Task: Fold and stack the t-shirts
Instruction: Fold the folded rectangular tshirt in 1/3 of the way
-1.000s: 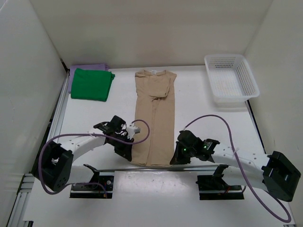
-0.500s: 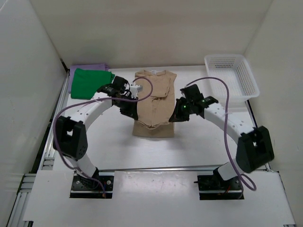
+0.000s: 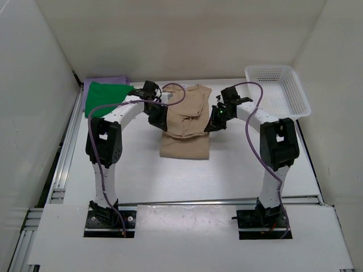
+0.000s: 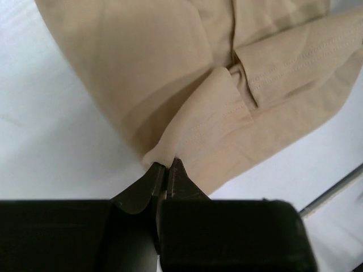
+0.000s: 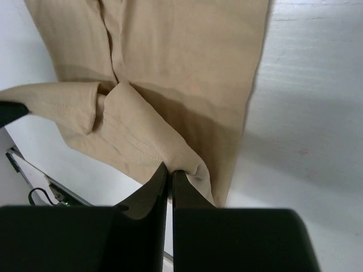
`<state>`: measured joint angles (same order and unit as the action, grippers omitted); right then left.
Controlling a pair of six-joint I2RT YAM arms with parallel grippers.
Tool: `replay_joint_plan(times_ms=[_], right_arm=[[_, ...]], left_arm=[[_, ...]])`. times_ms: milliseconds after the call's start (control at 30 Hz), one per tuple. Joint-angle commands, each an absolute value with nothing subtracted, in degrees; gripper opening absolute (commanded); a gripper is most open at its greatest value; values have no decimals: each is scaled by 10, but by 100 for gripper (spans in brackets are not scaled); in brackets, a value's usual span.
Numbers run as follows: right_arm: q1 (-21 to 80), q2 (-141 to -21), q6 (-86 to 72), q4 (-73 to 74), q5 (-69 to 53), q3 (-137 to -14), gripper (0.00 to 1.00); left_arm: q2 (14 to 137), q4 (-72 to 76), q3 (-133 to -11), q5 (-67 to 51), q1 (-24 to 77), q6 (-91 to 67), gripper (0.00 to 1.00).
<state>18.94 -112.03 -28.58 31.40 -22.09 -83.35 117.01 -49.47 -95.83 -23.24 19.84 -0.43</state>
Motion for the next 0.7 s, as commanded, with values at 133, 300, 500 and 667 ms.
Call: replay_joint_plan(times_ms=[133, 300, 500, 667], right_arm=[[167, -1163, -287, 303, -249, -899, 0], [161, -1208, -293, 303, -268, -927, 13], [120, -1186, -308, 304, -221, -941, 34], [145, -1095, -255, 304, -169, -924, 44]], left_arm=[[1210, -491, -1021, -218, 192, 0, 10], [1230, -491, -1049, -202, 192, 0, 22], [1247, -486, -1113, -195, 174, 0, 58], [1218, -486, -1138, -144, 154, 0, 69]])
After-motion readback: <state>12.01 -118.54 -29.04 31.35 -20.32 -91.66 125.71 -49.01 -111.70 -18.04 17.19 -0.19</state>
